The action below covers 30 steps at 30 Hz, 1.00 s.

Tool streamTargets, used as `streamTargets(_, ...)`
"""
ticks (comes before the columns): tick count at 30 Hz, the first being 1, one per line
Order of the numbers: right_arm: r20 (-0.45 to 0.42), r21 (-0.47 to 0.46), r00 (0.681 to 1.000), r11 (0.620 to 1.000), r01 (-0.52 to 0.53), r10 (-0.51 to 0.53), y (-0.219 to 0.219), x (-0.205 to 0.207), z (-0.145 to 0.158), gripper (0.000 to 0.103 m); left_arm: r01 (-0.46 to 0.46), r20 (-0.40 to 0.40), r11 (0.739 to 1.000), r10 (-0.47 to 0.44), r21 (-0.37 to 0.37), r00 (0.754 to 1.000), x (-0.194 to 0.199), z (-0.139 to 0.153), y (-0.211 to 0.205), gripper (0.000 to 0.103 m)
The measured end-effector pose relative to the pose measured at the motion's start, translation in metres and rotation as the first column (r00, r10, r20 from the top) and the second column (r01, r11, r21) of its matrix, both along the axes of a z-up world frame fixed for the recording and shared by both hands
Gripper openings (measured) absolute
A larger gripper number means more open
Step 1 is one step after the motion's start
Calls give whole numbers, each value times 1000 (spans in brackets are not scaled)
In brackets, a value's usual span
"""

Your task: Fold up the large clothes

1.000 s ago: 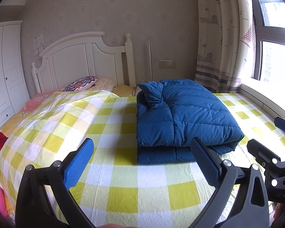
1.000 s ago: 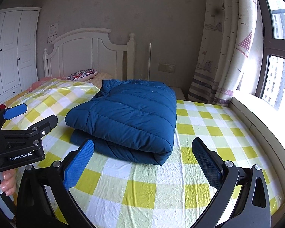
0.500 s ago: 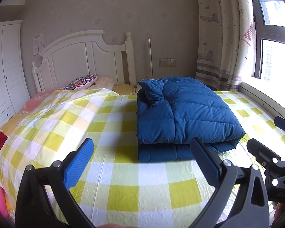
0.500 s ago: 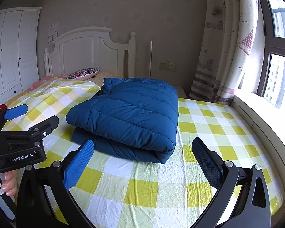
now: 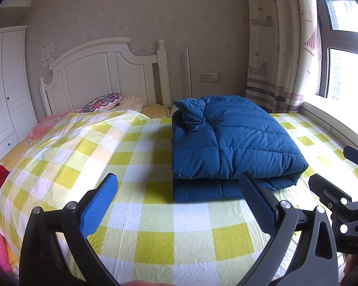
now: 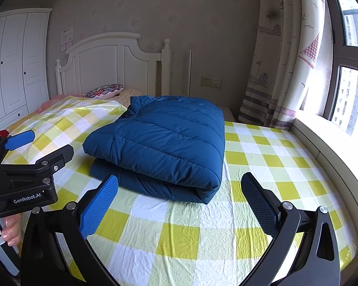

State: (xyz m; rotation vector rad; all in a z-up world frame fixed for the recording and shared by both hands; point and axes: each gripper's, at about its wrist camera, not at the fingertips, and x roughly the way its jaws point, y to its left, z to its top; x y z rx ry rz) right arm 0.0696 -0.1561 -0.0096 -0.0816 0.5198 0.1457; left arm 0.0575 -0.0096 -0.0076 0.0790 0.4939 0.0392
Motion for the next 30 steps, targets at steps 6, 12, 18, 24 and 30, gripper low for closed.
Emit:
streamTargets(6, 0, 1, 1000, 1000, 1, -1, 0, 0, 0, 99, 1, 0, 1000, -1, 0, 1000, 0, 0, 0, 101)
streamTargets(12, 2, 1, 1000, 1000, -2, 2, 0, 1, -1, 99, 3, -1, 1000, -3, 1, 1000, -1, -1, 0, 101)
streamTargets(18, 3, 0, 1000, 1000, -1, 1, 0, 0, -1, 99, 7, -3, 1000, -7, 1, 1000, -1, -3, 1, 101)
streamTargets(24, 2, 1, 1000, 1000, -1, 1, 1, 0, -1, 99, 7, -2, 1000, -7, 2, 1000, -1, -3, 1, 101)
streamTargets(30, 2, -1, 1000, 1000, 0, 0, 1, 0, -1, 99, 8, -3, 1000, -8, 1, 1000, -1, -3, 0, 101)
